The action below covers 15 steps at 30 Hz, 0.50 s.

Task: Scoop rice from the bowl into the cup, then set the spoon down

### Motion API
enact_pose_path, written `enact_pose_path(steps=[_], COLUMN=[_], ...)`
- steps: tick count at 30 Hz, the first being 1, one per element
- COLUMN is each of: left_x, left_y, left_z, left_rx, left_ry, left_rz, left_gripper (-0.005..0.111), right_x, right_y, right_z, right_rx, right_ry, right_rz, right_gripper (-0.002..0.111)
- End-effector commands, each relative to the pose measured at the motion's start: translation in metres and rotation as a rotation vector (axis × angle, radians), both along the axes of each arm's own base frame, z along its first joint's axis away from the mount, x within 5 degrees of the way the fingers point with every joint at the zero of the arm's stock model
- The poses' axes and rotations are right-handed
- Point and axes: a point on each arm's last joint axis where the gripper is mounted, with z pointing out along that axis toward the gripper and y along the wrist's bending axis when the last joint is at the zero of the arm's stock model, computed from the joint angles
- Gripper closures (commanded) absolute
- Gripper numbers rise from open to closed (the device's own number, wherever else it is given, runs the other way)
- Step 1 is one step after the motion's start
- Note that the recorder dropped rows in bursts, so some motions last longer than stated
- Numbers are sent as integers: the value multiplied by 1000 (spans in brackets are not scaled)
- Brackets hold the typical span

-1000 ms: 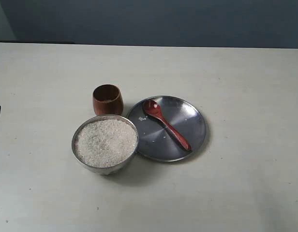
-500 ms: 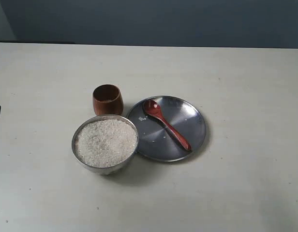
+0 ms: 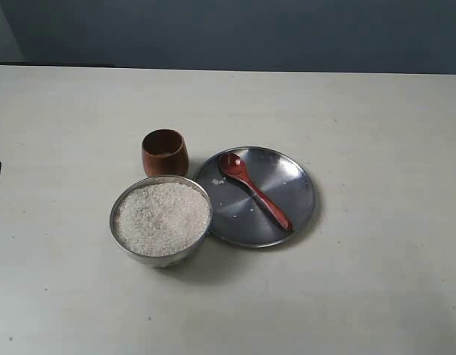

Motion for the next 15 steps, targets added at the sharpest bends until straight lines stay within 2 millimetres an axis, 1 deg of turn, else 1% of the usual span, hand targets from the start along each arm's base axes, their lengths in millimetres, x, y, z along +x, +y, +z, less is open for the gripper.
enact_pose_path(steps=[1,15], left_x=[0,0], left_y=[1,1], left_z=[0,0], left_rx=[2,2], left_ry=[-4,-4], left_rz=[4,4], left_gripper=[106,106], right_x=[0,1], right_y=[-2,1], right_z=[-7,-4], right_rx=[-41,25], right_ry=[20,-20], right_rz=[-9,-1], right_gripper=[108,108])
